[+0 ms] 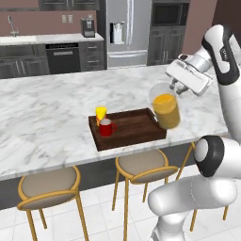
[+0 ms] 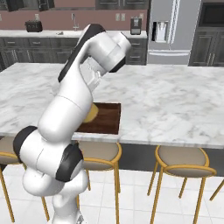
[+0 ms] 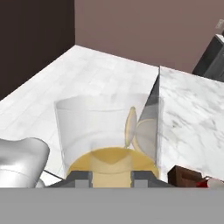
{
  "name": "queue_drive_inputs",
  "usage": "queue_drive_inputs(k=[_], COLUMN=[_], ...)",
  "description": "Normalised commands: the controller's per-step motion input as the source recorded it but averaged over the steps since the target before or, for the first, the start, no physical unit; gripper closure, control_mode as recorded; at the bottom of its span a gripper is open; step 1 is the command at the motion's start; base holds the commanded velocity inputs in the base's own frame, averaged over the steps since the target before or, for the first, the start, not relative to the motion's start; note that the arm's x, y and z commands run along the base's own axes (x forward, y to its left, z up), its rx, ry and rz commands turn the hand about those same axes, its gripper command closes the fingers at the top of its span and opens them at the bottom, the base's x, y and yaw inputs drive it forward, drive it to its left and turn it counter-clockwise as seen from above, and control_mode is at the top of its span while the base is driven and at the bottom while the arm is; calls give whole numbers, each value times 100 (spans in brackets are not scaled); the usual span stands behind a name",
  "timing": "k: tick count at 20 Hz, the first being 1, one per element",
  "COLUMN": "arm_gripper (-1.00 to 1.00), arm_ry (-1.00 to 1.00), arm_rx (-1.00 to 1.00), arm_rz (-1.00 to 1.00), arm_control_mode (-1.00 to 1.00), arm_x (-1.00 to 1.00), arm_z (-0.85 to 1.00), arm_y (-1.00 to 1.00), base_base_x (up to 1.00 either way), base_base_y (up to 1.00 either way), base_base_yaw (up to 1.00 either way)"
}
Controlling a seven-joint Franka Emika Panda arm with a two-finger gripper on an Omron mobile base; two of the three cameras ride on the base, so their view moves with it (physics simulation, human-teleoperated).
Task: There is a tray on the dining counter. Grab the cup, mug, and pitcher and place them on the tray. The pitcher may be placed next to the tray if it cannot fit the tray.
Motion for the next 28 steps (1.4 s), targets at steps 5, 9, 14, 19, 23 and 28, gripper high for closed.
queue_drive_inputs(k=[5, 9, 14, 19, 23, 28], arm_gripper=[100, 100, 100, 100, 100, 100], arm_ry=[0, 0, 0, 3, 8, 7], arm_rx=[8, 10, 12, 17, 22, 19], arm_rz=[5, 3, 2, 1, 1, 0], arm_control_mode=[-100, -100, -100, -100, -100, -100], arm_x=[34, 34, 20, 23, 33, 35], arm_z=[-23, -24, -18, -7, 0, -4], arm_y=[7, 7, 9, 13, 8, 8], base_base_x=[0, 0, 0, 0, 0, 0], base_base_y=[0, 0, 0, 0, 0, 0], base_base_yaw=[0, 0, 0, 0, 0, 0])
